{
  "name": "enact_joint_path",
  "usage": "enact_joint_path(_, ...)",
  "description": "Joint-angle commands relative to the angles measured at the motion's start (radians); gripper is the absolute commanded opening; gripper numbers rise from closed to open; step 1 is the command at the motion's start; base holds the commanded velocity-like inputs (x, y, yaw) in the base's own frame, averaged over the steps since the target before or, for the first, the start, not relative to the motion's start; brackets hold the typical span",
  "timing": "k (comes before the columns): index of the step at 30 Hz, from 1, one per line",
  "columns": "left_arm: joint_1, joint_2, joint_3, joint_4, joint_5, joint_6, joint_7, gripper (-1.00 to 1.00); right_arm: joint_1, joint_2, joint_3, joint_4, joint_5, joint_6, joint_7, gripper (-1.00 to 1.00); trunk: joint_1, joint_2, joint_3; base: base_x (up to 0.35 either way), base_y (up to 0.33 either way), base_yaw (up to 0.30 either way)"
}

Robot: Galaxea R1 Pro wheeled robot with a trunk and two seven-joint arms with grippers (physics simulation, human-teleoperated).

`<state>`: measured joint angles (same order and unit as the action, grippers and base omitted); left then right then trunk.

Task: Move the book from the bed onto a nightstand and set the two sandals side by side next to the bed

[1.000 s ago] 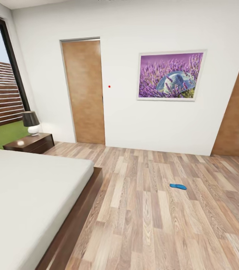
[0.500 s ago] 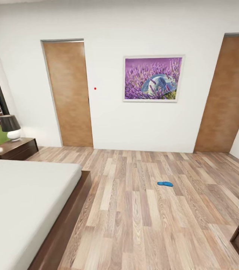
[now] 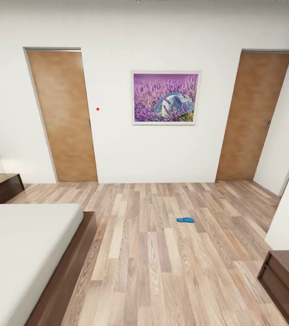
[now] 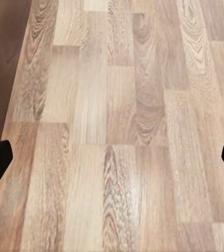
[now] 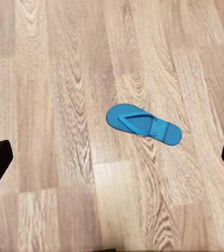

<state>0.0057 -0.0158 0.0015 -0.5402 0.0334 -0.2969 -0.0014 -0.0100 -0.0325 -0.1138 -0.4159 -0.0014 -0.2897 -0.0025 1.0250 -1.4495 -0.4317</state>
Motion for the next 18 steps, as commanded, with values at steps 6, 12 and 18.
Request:
enact_joint_path(6, 0.0, 0.0, 0.0, -0.001, 0.003, -0.001, 0.0, 1.0, -0.001, 0.0, -0.001, 0.001, -0.001, -0.003, 0.0, 1.0, 0.0, 0.0, 0.005, 0.0, 0.14, -0.237)
enact_joint_path(12, 0.0, 0.0, 0.0, -0.001, 0.003, -0.001, 0.0, 1.0, -0.001, 0.0, -0.002, 0.001, -0.001, -0.003, 0.0, 1.0, 0.0, 0.0, 0.01, 0.0, 0.144, -0.238)
enact_joint_path(18, 0.0, 0.0, 0.0, -0.001, 0.003, -0.001, 0.0, 1.0, -0.001, 0.0, -0.002, 0.001, -0.001, -0.004, 0.0, 1.0, 0.0, 0.0, 0.015, 0.0, 0.025, -0.239)
